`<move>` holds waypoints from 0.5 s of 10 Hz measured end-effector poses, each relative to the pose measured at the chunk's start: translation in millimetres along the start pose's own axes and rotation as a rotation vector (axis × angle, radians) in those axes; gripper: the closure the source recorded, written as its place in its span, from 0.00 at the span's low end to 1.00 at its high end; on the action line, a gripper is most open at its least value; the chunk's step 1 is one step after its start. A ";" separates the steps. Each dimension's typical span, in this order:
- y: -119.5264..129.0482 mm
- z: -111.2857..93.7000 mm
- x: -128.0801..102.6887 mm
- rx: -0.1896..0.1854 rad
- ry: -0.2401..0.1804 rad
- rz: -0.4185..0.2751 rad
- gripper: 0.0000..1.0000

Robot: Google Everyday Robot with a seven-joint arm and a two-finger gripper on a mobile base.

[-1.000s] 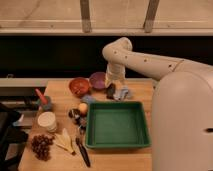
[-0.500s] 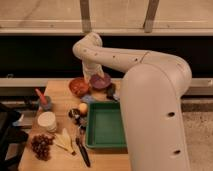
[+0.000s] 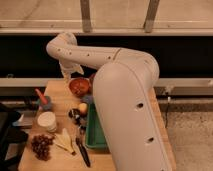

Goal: Place pepper in paper cup

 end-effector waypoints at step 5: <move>1.0 0.3 -1.3 -0.003 -0.007 0.000 0.35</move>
